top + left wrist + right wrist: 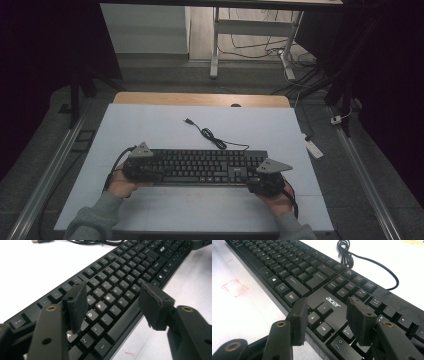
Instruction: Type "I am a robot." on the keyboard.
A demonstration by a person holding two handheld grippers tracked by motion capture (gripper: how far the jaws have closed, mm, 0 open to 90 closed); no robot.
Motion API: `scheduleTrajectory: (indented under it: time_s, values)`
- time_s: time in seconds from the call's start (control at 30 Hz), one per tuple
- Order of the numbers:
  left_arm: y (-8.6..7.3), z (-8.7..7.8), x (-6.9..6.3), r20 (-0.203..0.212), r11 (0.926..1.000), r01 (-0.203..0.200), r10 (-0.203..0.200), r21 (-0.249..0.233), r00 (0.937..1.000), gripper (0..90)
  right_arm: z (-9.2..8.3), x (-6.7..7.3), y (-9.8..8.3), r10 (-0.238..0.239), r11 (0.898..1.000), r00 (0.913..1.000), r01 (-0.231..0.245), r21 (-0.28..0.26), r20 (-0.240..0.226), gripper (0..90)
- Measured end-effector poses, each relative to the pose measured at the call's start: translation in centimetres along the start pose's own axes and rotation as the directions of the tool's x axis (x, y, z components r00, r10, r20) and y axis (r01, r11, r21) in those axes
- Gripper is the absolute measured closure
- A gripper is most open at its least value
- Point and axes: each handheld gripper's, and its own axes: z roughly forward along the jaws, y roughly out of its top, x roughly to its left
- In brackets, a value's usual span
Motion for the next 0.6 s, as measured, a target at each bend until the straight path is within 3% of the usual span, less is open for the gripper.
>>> scheduleTrajectory:
  time_s: [0.33, 0.53, 0.6]
  values:
    - [0.1, 0.8, -0.9, 0.004, 0.9988, -0.042, 0.042, 0.025, 0.9991, 67.1, 0.1, -0.1, 0.0, -0.004, 1.0, 1.0, 0.004, 0.002, 0.003, 51.9]
    - [0.1, 1.6, -1.6, 0.04, 0.9956, -0.074, 0.072, 0.057, 0.9966, 86.7, 0.1, 0.0, 0.0, -0.004, 1.0, 1.0, 0.004, 0.007, 0.004, 51.9]
    - [0.2, 2.0, -1.9, 0.047, 0.994, -0.086, 0.083, 0.067, 0.9954, 89.0, 0.1, 0.0, 0.0, -0.005, 1.0, 1.0, 0.005, 0.008, 0.005, 51.9]
